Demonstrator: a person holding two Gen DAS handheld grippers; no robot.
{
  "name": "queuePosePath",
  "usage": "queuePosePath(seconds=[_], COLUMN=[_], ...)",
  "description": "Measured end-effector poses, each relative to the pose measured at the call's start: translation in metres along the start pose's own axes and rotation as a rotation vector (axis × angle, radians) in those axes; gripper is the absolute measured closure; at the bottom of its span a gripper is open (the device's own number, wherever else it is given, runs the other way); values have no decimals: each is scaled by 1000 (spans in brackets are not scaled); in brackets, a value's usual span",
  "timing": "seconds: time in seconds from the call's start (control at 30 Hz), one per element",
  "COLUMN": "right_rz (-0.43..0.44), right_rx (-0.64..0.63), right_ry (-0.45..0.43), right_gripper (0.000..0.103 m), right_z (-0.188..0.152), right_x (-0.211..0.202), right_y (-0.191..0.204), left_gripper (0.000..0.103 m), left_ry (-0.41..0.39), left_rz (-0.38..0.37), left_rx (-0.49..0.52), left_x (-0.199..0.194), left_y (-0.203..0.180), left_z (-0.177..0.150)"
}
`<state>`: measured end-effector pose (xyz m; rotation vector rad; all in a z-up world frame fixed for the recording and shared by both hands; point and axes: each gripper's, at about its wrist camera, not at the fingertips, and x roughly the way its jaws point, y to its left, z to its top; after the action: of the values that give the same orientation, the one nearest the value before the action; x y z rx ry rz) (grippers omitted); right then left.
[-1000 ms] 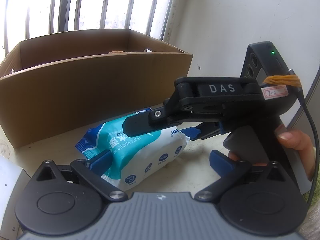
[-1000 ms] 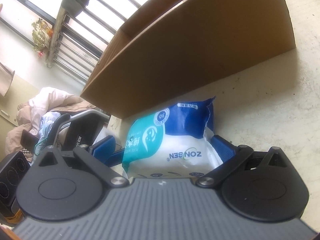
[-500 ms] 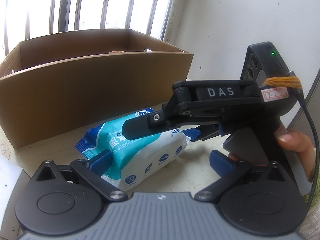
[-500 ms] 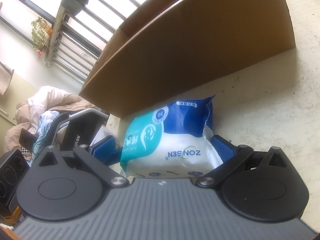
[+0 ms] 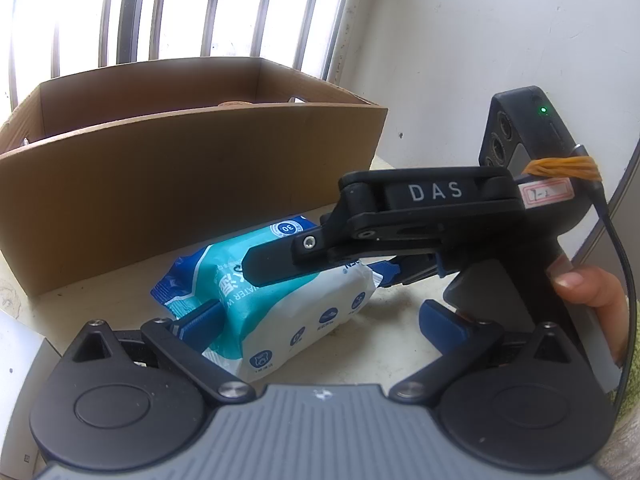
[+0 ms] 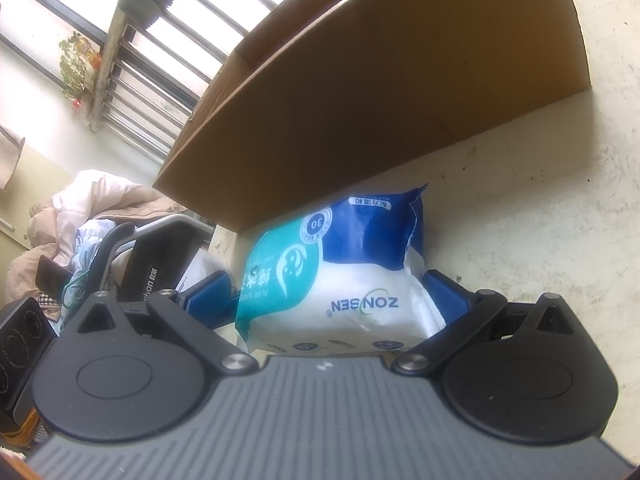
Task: Organize objects
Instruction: 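Hold the wipes pack in the right gripper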
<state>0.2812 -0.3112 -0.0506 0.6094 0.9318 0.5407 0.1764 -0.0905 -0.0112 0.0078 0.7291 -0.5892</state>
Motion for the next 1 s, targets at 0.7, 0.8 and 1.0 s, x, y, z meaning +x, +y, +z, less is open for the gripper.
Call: queuePosePath(seconds=[0.7, 0.8, 1.0], right_rz=[8, 11, 14], right_rx=[8, 9, 10], right_ry=[-2, -3, -5], right_gripper=[0, 0, 0], right_z=[0, 0, 0], right_x=[-1, -2, -2], right_y=[-2, -2, -1], left_gripper=[0, 0, 0], left_ry=[0, 1, 1], left_rz=[-2, -2, -1], left_rx=[1, 3, 4], left_x=[-1, -1, 0], left_y=[3, 3, 7], left_z=[-1, -1, 1])
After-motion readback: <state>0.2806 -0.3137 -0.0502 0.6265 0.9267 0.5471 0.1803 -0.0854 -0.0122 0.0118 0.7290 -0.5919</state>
